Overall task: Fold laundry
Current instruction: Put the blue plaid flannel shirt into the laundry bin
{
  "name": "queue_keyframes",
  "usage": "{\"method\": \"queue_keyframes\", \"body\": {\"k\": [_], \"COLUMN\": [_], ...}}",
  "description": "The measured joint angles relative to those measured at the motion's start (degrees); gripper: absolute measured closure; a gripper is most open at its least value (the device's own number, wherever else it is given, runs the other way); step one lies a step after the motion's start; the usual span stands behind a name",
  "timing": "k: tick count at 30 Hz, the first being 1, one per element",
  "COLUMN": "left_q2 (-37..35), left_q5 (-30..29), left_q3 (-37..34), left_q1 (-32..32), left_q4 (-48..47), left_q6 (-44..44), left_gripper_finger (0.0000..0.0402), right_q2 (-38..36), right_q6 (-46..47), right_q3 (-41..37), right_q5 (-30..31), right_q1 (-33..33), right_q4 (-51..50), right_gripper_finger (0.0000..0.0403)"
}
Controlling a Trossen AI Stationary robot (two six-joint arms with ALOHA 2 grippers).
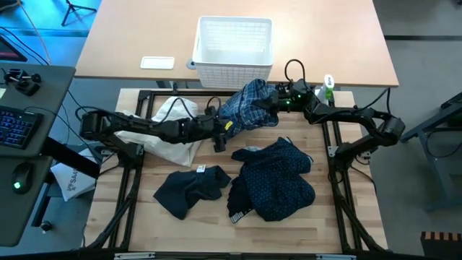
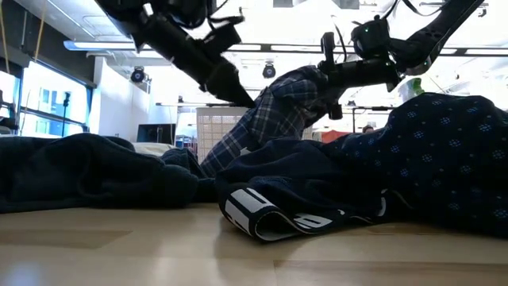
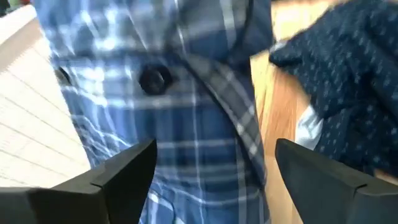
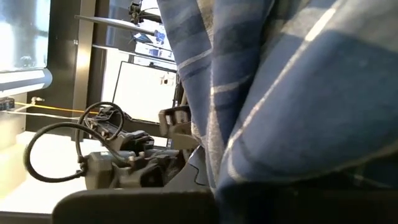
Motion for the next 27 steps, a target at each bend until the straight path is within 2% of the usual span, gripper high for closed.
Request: {"method": "queue_keyframes", "body": {"k": [3, 5, 9, 11, 18, 23, 27], "left_q2": [3.5, 5.7, 9.9, 11.7, 18.9, 22.1, 22.1], "left_q5": [-0.1, -2.5, -17.1, -20.5, -20.3, -25.1, -25.1], "left_q3": [0.0, -0.1, 0.0, 1.0, 6.9, 12.2, 14.2], "left_q1": [-0.9, -2.1, -4.8, -5.2, -4.5, -3.6, -3.1], "left_q4": [4.2, 7.7, 16.6, 18.7, 18.2, 18.1, 18.2], "left_q6": [0.1, 1.1, 8.1, 8.8, 5.0, 5.2, 6.9], "left_gripper_finger": [0.0083, 0.0083, 0.0083, 0.0082, 0.0082, 0.0083, 0.0110], "right_q2": [0.0, 0.0, 0.0, 0.0, 0.0, 0.0, -0.1], "right_q6": [0.0, 0.0, 0.0, 0.2, 0.4, 0.4, 0.5], "right_q3": [0.0, 0.0, 0.0, 0.0, 0.0, 0.0, 0.0], "right_q5": [0.0, -0.1, -0.2, -0.2, -0.2, 0.1, 0.0], "right_q1": [0.0, 0.0, 0.0, 0.0, 0.0, 0.0, 0.0], "right_q4": [-0.1, -0.2, -0.3, -0.4, -0.5, 0.3, 1.1], "right_gripper_finger": [0.0400, 0.0400, 0.0400, 0.0400, 0.0400, 0.0400, 0.0400]}}
